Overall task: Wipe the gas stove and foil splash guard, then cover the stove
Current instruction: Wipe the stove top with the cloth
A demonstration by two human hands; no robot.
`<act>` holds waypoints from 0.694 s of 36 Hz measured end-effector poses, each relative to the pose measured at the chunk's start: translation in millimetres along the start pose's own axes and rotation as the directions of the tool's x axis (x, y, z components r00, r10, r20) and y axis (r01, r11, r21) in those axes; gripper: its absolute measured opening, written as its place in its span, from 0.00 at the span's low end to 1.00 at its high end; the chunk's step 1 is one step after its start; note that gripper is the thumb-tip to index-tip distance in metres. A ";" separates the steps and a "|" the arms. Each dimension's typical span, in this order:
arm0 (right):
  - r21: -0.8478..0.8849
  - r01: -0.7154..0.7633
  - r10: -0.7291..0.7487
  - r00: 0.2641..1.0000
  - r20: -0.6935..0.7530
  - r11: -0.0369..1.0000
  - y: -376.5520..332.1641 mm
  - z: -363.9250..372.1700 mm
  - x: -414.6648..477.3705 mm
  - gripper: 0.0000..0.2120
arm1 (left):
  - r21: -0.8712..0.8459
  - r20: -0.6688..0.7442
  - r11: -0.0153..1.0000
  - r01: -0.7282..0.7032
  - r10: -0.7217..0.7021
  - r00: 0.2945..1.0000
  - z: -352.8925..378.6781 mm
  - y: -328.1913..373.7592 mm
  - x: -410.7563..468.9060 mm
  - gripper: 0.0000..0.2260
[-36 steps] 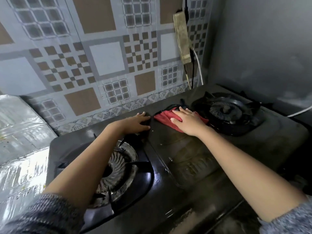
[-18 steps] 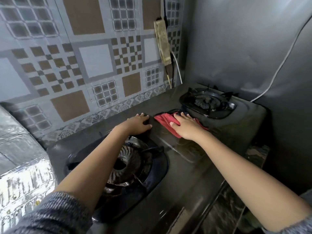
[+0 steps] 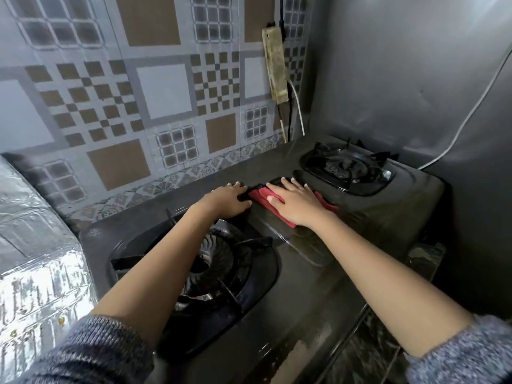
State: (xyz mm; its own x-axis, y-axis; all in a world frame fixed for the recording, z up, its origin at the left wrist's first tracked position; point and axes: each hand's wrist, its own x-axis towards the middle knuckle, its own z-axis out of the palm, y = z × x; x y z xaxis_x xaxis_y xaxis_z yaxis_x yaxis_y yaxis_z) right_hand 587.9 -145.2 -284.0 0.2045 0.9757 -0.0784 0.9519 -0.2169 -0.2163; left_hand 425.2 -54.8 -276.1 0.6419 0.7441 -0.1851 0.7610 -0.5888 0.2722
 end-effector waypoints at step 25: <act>-0.037 0.014 -0.013 0.999 0.030 0.999 -15.0 3.1 -16.2 0.22 | -0.046 -0.036 0.999 0.027 -0.029 0.999 -0.5 -10.6 -3.8 0.24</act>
State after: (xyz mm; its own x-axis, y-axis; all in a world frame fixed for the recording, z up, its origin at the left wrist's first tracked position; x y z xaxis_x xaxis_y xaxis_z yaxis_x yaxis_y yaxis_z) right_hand 569.6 -157.9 -282.5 0.1850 0.9771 -0.1052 0.9626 -0.2017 -0.1808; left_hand 414.6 -51.1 -277.8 0.6158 0.7717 -0.1586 0.7732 -0.5533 0.3098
